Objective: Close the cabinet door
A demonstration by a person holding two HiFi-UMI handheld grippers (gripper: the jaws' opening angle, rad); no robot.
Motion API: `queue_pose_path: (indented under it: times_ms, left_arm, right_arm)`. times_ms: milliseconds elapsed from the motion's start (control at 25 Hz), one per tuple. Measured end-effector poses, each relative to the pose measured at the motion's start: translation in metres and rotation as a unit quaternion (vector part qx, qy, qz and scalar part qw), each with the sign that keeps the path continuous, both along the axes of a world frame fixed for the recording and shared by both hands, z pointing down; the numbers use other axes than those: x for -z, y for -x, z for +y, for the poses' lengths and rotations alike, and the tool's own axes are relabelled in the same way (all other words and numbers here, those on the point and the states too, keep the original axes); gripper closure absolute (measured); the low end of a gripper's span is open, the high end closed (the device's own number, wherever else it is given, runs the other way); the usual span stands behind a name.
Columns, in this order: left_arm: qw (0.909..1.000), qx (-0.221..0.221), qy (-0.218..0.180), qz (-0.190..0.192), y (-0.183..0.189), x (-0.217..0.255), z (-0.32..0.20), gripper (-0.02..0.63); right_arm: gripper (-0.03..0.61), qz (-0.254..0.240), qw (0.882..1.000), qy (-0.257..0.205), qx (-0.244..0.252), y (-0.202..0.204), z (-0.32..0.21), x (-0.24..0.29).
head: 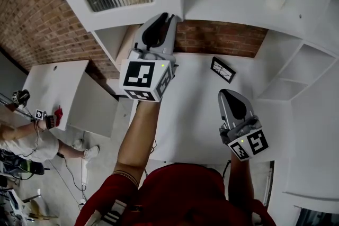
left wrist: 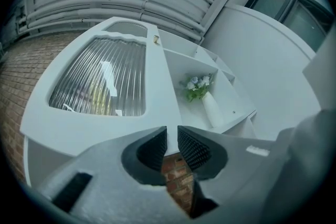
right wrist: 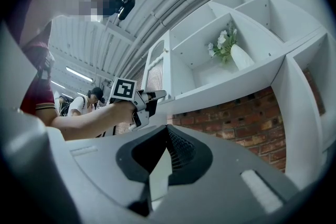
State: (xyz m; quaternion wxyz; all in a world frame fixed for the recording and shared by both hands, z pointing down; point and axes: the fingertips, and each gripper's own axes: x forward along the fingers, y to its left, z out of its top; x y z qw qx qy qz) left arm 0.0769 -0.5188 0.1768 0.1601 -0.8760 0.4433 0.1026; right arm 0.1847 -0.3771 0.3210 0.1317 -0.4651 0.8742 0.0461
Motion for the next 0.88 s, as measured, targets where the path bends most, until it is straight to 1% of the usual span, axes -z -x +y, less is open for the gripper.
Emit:
queue_pose_path:
  times_ms: [240,520,680,880]
  left_arm:
    - [0.9999,-0.013,0.003,0.001,0.003,0.001,0.004,0.561]
    - [0.9996,-0.021,0.018,0.004,0.012,-0.008,0.013,0.562]
    - [0.9989,-0.042,0.022,0.005,0.019,-0.024,0.031,0.582]
    - [0.9966,-0.070,0.037,0.023,0.030,-0.051,0.061,0.611]
  right_arm:
    - [0.565,0.005,1.000,-0.006,-0.006,0.002,0.004,0.008]
    - [0.565,0.013,1.000,-0.014,-0.005,0.009,0.010,0.018]
    - [0.565,0.022,1.000,-0.021,0.000,0.019,0.013,0.024]
    - [0.565,0.032,0.999,-0.032,0.008,0.029,0.013,0.033]
